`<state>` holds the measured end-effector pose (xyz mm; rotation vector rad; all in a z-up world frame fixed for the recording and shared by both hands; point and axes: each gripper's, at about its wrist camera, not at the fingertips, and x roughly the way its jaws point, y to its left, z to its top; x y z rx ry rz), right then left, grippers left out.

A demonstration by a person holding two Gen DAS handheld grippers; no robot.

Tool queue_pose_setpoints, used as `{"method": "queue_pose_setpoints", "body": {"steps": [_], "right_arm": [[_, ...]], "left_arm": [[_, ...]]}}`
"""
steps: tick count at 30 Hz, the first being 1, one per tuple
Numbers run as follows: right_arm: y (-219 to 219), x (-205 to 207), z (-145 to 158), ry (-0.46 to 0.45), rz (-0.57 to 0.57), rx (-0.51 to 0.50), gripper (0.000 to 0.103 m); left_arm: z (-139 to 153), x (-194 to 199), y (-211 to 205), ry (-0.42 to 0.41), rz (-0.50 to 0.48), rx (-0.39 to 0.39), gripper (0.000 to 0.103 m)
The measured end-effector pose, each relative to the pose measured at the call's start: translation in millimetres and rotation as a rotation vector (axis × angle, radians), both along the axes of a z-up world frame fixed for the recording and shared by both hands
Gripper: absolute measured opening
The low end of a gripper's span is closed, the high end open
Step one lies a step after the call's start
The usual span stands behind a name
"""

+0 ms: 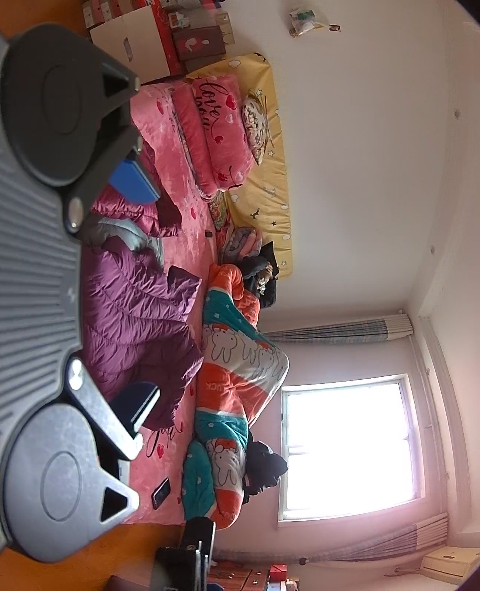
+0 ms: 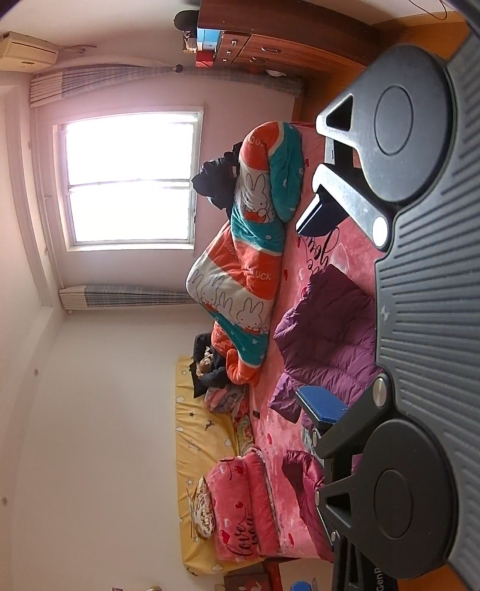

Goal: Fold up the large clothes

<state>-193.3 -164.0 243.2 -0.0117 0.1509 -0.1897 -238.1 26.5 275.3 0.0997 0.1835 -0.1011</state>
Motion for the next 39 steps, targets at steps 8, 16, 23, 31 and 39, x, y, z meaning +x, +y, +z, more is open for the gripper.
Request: {"method": "queue_pose_setpoints", "body": {"steps": [8,16,23,31,39], "right_arm": [[12,-9,0,-0.025,-0.018,0.021,0.103],[1,-1,-13,-0.020,-0.040,0.083,0.103],[2,26,-41,0.055,-0.008,0.118,0.103],[12,56,-74,0.129,0.036,0.133,0.103],[20,74,-100,0.176,0.047,0.135,0.103]], "left_arm": [[-6,8,-10,0.024,0.001,0.009,0.102],[-41,32,-14,0.068,-0.021,0.004,0.102],[-81,66,-13,0.090,-0.019,0.025,0.102],[-122,123,22,0.113,0.024,-0.123,0.102],[-155,164,36,0.096,0.002,-0.241,0.102]]}}
